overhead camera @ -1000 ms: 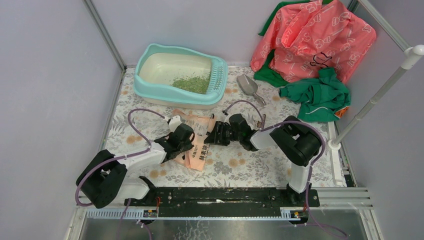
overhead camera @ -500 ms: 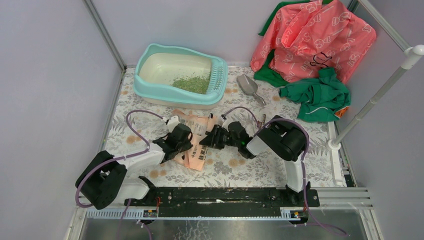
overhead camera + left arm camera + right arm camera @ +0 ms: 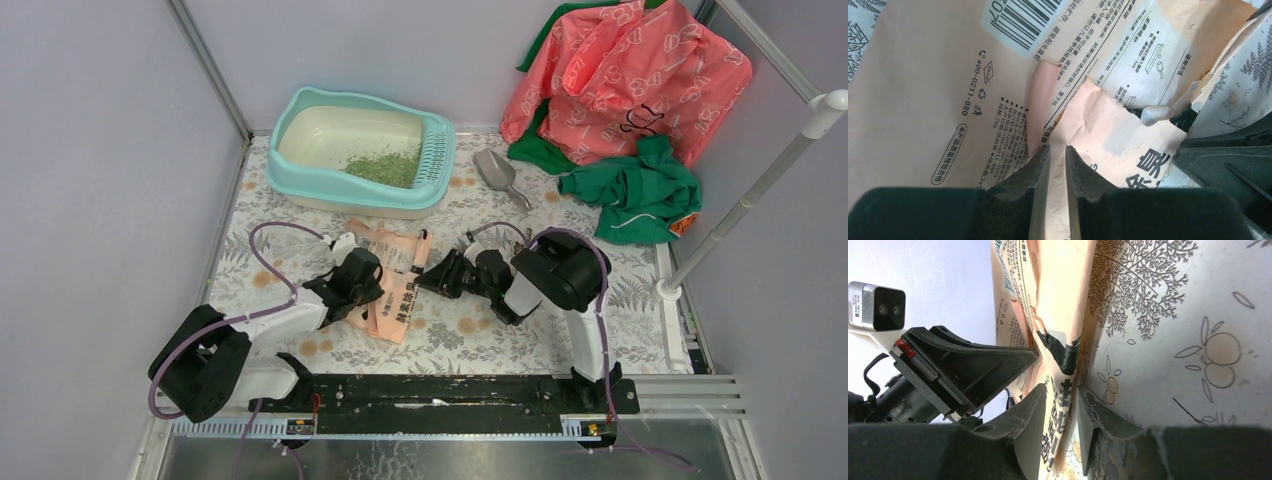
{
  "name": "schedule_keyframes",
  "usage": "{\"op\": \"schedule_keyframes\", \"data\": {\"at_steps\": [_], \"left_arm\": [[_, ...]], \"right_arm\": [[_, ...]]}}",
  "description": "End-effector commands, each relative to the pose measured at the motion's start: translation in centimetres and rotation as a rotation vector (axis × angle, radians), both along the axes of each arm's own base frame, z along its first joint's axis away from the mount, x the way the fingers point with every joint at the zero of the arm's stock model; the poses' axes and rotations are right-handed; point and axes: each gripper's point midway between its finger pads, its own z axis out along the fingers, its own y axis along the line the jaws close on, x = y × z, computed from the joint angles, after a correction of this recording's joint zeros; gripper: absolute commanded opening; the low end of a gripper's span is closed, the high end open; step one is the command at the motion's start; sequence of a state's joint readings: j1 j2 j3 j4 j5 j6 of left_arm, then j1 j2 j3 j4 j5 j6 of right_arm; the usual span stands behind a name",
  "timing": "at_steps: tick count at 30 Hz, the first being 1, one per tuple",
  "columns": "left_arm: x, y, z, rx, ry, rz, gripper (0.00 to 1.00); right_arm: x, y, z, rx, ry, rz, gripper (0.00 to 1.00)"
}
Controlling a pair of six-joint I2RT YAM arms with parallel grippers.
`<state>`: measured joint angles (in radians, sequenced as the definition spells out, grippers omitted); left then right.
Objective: Fill the litter box with clean litter
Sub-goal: Close the cat litter bag at the center of the board.
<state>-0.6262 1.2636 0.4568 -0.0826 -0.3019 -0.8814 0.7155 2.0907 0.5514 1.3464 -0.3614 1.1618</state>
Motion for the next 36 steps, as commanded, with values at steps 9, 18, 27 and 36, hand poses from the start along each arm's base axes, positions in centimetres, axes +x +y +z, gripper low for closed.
{"op": "schedule_keyframes", "data": {"at_steps": [9,18,27,36], "left_arm": [[-1.5,1.7,-1.5,0.065,0.057,-0.009,0.24],[-1.5,1.7,-1.5,0.063,0.057,-0.010,0.24],[-1.4,1.6,-1.5,0.058,0.056,-0.013,0.24],[-1.4,1.5,-1.4,0.051,0.053,-0.016,0.24]], "right_arm": [[3.6,0.3,-0.4,-0.035,-0.014,-0.055,0.34],[6.4,1.0,1.0,-0.015,-0.044,-0.071,0.26],[7.5,2.1,1.0,-0.018,-0.044,-0.047,0.21],[8.4,3.2,1.2,-0.016,-0.047,-0.028,0.21]]}}
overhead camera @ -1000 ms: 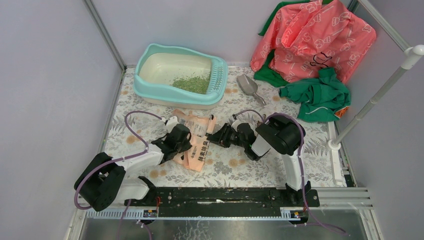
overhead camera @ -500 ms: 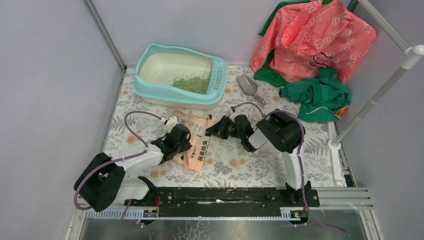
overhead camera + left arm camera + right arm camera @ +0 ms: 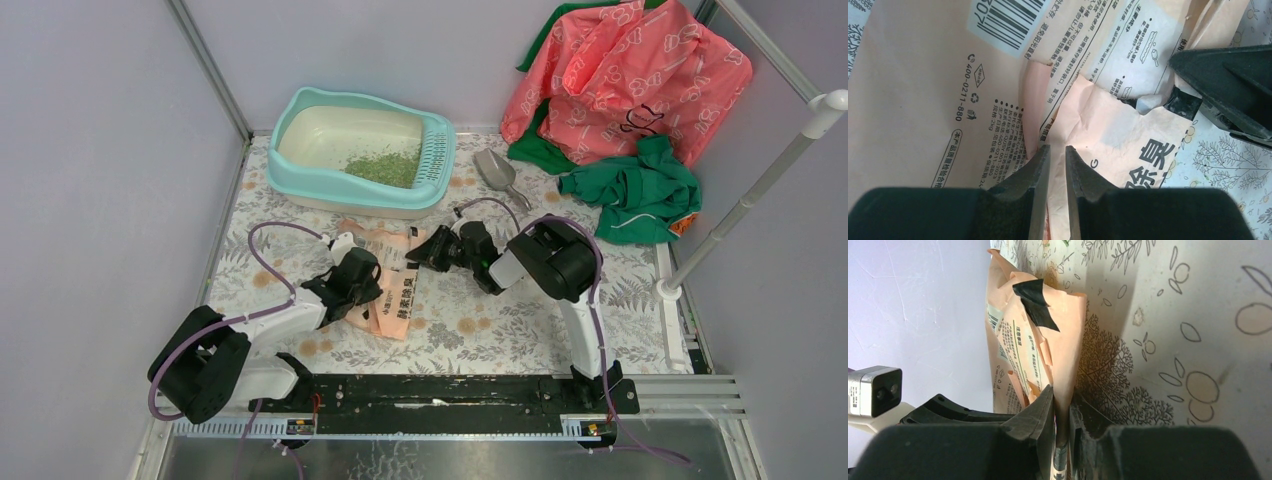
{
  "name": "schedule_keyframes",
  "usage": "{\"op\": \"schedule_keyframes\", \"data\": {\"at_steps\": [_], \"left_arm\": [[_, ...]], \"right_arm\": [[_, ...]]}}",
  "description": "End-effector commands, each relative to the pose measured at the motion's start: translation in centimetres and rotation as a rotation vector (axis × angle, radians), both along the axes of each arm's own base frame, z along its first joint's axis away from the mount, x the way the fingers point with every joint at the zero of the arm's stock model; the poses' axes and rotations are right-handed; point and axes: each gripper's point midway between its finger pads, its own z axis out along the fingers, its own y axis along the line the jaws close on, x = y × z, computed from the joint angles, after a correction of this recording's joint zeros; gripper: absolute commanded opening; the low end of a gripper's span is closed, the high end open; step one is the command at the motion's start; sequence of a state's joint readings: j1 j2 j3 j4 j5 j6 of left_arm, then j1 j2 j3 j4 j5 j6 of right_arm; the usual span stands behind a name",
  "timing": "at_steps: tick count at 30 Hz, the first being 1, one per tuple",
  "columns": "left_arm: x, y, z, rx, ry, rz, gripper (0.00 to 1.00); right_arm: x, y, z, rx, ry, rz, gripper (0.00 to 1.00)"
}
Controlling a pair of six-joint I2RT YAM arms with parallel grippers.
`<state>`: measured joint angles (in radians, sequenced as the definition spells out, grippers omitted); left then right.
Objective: Fill the litter box with clean litter
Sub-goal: Close the cat litter bag at the center of the board, then adjust the cat litter bag at the center of the board.
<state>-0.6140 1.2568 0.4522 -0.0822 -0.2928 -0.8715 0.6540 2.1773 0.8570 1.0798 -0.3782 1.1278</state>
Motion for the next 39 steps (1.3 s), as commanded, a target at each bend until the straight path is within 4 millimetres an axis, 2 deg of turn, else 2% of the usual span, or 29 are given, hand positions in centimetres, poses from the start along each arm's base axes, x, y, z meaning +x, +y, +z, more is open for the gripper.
{"op": "schedule_keyframes", "data": {"at_steps": [1,5,23,32,37,39], "left_arm": [[-1.4,1.3,-1.5,0.051,0.052,-0.015,0.24],[-1.4,1.2,-1.4,0.048,0.052,-0.017,0.24],[-1.5,1.3,-1.4,0.041,0.049,-0.020,0.24],[-1.5,1.3,-1.3,0.032,0.045,-0.024,0.24],[-1.5,1.2,-1.3,0.029,0.045,-0.027,0.24],[-1.4,1.1,-1.1,0.020,0.039,-0.027,0.24]], "right_arm": [[1.3,0.9,1.6,0.030,-0.064,0.015,0.21],[1.4,1.5,1.7,0.045,-0.063,0.042,0.26],[1.7,3.1,1.0,0.058,-0.043,0.087,0.29],[0.8,4.5,0.8,0.063,-0.044,0.141,0.31],[0.0,5.2,0.4,0.042,-0.037,0.175,0.25],[-0.3,5.5,0.4,0.024,-0.042,0.190,0.14]]}}
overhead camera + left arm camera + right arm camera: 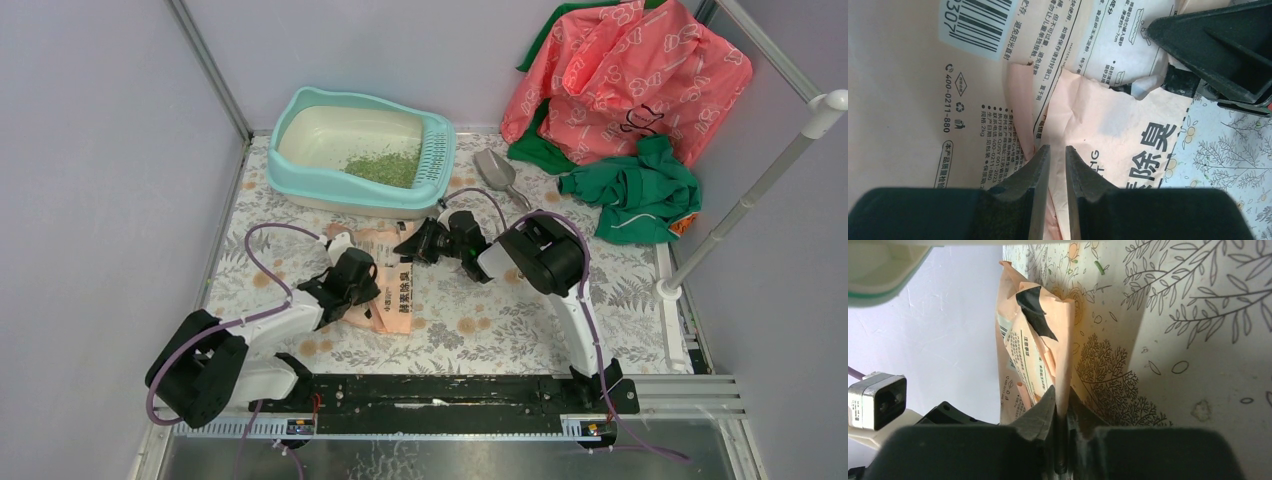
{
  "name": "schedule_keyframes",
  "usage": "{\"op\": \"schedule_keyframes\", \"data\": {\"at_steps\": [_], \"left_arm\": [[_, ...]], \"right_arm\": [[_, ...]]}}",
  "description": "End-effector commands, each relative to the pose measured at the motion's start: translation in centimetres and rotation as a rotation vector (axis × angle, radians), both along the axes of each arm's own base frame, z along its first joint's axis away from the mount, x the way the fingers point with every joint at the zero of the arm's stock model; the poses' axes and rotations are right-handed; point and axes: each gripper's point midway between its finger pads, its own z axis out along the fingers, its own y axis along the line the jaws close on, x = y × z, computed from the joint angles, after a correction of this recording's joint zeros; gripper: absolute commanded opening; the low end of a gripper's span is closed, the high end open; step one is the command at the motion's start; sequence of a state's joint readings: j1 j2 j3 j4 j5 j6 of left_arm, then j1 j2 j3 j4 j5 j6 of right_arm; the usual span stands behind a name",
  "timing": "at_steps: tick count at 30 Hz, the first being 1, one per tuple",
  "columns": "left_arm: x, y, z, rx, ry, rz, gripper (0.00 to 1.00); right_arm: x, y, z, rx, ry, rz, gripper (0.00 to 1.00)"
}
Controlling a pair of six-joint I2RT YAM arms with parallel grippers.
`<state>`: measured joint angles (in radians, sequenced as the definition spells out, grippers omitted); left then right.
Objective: Fill the litter box with clean litter
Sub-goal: Adjust the cat litter bag at the center of the board.
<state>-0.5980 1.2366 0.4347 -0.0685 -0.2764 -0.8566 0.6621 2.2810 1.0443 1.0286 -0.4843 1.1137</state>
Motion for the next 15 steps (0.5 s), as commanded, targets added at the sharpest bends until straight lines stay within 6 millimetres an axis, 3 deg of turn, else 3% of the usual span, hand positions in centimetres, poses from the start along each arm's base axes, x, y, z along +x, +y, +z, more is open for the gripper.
{"op": "schedule_keyframes", "data": {"at_steps": [1,4,15], "left_arm": [[-1.5,0.8,-1.1,0.025,0.046,-0.024,0.24],[-1.4,0.3,0.1,-0.008,0.025,-0.038,0.24],[-1.2,0.0,8.7,-0.082,-0.093,-0.053,0.35]], "right_arm": [[-1.6,2.1,0.2,-0.026,-0.032,0.080,0.08],[-1.8,1.9,0.8,-0.056,-0.039,0.083,0.00],[-3.6,-2.1,4.7,-0.302,-0.121,0.106,0.00]]}}
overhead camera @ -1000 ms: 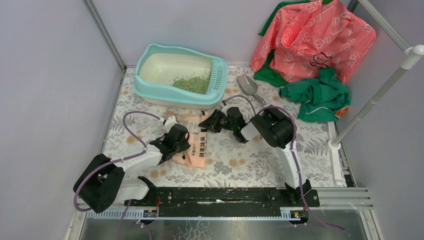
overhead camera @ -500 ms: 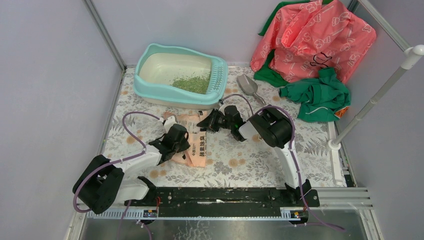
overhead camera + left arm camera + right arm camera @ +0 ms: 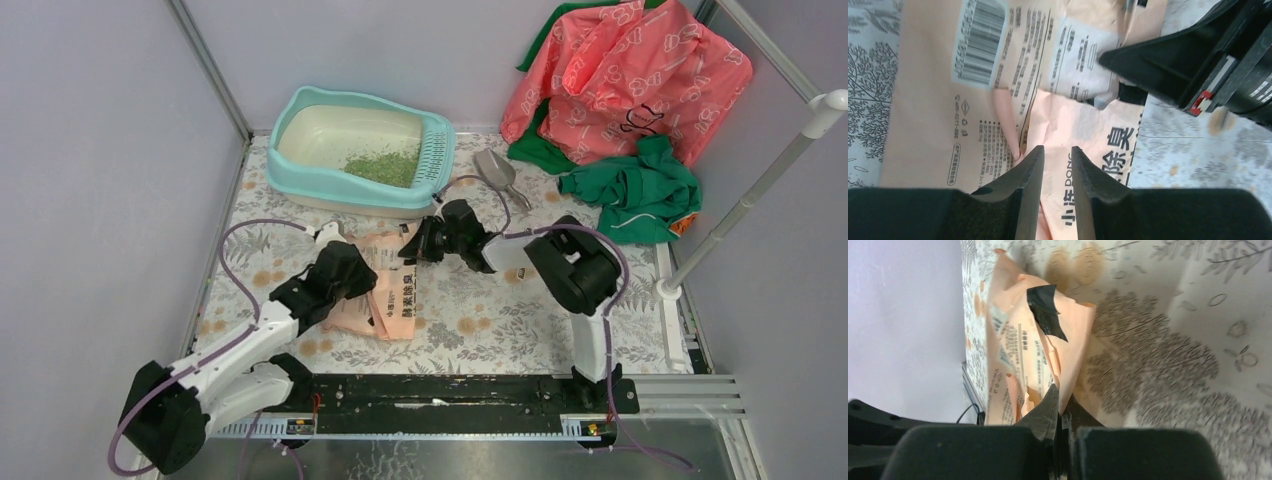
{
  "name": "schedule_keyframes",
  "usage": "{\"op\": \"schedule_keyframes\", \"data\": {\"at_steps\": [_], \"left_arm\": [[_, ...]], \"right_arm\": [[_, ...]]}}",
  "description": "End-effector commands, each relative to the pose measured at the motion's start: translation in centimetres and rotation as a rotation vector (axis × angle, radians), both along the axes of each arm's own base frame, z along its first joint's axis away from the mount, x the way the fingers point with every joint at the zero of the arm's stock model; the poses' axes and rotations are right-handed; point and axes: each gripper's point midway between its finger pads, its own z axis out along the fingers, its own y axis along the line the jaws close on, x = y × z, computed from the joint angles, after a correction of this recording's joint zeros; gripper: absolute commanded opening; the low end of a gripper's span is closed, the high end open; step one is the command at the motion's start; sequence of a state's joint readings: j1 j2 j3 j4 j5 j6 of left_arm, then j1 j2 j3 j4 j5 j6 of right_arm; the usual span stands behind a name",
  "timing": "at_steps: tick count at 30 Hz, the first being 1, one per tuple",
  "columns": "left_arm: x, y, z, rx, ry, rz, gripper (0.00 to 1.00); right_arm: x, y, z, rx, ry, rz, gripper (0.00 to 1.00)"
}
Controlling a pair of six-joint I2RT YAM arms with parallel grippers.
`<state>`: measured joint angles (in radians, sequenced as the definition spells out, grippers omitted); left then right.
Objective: Fill the litter box with clean litter
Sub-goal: Adjust the cat litter bag at the center of the board.
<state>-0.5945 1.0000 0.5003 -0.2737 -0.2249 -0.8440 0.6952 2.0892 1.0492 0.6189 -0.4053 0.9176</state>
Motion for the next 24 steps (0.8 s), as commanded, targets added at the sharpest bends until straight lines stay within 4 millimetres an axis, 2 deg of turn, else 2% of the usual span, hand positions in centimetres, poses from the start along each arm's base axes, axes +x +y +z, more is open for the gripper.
{"op": "schedule_keyframes", "data": {"at_steps": [1,6,9,14,19,24], "left_arm": [[-0.4,0.4,3.6,-0.012,-0.042,-0.009,0.35],[-0.8,1.0,5.3,-0.026,-0.072,0.007,0.36],[-1.0,1.3,5.3,-0.023,-0.072,0.012,0.37],[-1.1,1.1,4.8,-0.032,-0.061,0.013,0.39],[-1.1,1.0,4.5,-0.036,-0.056,0.011,0.44],[-1.1,1.0,4.2,-0.032,-0.054,0.009,0.53]], "right_arm": [[-2.0,-1.4,4.1,-0.098,-0.095,0.088,0.00],[-3.2,-4.6,5.5,-0.268,-0.138,0.119,0.00],[-3.4,-6.9,6.8,-0.401,-0.177,0.131,0.00],[-2.5,-10.9,8.2,-0.652,-0.206,0.115,0.00],[-1.4,-12.4,9.8,-0.773,-0.239,0.111,0.00],[-1.0,-12.5,11.1,-0.852,-0.294,0.121,0.00]]}}
